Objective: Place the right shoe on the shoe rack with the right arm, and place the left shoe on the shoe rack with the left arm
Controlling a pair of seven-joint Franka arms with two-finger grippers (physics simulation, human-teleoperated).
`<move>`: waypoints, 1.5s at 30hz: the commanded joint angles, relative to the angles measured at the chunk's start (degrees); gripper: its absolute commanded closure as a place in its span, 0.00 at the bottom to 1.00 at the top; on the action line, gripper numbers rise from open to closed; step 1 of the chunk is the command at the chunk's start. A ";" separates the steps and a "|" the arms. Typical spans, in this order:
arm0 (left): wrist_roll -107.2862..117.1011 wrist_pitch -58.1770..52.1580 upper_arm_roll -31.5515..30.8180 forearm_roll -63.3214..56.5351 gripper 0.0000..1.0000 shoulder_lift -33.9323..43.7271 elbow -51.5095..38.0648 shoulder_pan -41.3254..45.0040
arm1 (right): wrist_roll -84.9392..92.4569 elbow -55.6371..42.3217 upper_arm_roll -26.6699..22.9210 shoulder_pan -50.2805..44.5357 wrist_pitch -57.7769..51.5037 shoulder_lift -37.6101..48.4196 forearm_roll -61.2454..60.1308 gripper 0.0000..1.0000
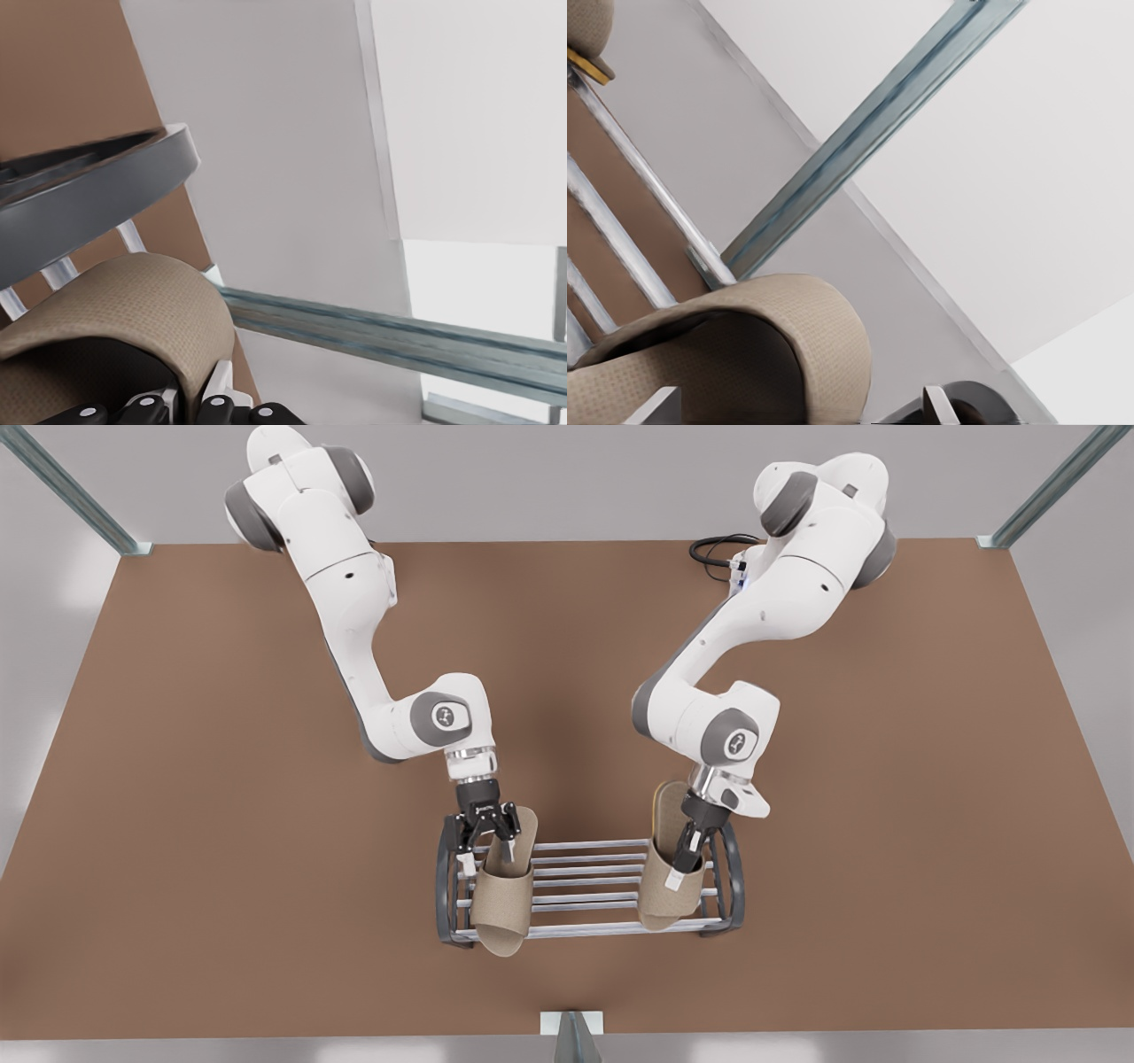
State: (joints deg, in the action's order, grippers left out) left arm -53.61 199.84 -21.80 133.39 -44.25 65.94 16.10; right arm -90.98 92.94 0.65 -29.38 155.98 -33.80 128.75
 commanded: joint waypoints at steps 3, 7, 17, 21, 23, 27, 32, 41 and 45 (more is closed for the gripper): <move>5.71 -0.41 0.00 -1.90 0.25 -0.66 0.41 0.68 | 0.19 4.17 0.49 -0.15 -0.50 3.29 0.01 0.00; 5.71 -0.06 0.00 -2.08 0.00 -0.39 1.03 1.48 | 0.98 6.19 0.67 0.12 0.64 9.96 -0.08 0.00; 5.71 0.03 0.00 -1.81 0.00 8.65 14.20 1.30 | 42.56 1.29 14.47 20.07 -17.07 22.80 -72.24 0.00; 5.97 0.29 0.61 1.96 0.00 30.26 34.86 1.21 | 79.29 -1.80 -5.04 21.82 -54.28 30.37 -124.88 0.00; 5.19 0.03 5.88 2.49 0.00 42.32 42.95 1.04 | 81.14 -4.09 -6.98 22.00 -59.22 28.70 -125.85 0.00; -8.34 -7.00 18.89 1.70 0.00 38.99 42.69 0.42 | 83.34 -4.00 4.44 31.93 -59.65 28.08 -127.34 0.00; -4.77 -49.88 26.18 -36.49 0.00 28.61 50.78 -14.87 | 93.18 -8.48 4.09 36.50 -62.38 25.62 -128.48 0.00; 57.56 -117.56 28.75 -129.07 0.00 27.73 13.17 -14.96 | 93.09 -12.08 4.53 35.71 -62.02 20.00 -128.40 0.00; 65.90 -132.07 22.42 -137.69 0.00 32.83 9.20 -14.70 | 93.09 -12.08 4.53 35.71 -62.20 20.00 -128.48 0.00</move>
State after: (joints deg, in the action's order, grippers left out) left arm -27.53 95.41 1.31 5.16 -12.53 75.68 1.31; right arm -18.87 80.90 5.17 6.31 94.80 -13.82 0.38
